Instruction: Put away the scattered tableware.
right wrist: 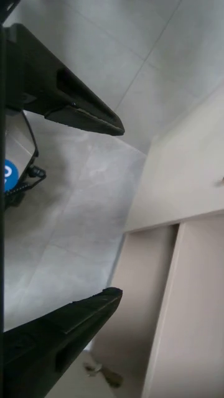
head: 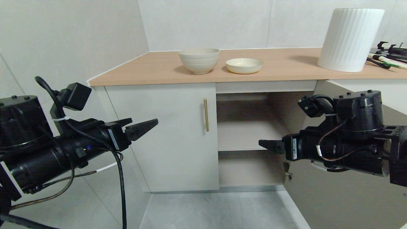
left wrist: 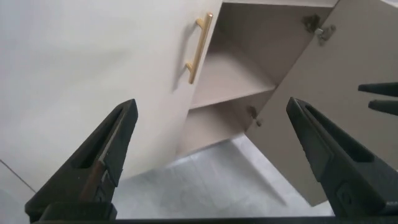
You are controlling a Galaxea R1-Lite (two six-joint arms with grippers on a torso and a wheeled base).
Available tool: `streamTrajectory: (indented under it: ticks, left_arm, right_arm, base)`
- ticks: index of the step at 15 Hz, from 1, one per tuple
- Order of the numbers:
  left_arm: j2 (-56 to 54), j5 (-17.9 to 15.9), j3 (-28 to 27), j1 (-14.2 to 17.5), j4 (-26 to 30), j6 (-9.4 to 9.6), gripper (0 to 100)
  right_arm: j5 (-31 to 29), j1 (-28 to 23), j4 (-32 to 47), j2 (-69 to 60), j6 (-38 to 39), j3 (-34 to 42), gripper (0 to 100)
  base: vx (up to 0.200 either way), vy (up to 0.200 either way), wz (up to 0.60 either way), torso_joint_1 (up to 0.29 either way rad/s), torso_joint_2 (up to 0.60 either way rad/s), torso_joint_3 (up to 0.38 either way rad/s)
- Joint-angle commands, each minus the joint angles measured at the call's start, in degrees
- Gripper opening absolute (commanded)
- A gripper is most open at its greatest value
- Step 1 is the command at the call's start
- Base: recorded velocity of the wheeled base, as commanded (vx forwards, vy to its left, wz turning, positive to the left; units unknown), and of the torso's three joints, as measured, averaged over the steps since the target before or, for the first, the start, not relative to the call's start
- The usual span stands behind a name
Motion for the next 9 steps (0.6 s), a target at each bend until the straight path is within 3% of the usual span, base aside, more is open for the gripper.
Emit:
streamTrajectory:
  ticks: [1,9]
  left_arm:
    - [-0.4,0.0,-0.2,0.1,0.2,0.03,100]
    - [-1.2,0.0,-0.2,0.5,0.3,0.30,100]
  right_arm:
    - [0.0,0.1,0.0,0.1,0.0,0.2,100]
    - [0.8,1.2,-0.7,-0.5,-0.1,2.7,100]
  base:
    - [0.000,0.000,0.00,0.000,0.00,0.000]
    - [0.200,0.000,0.00,0.000,0.00,0.004]
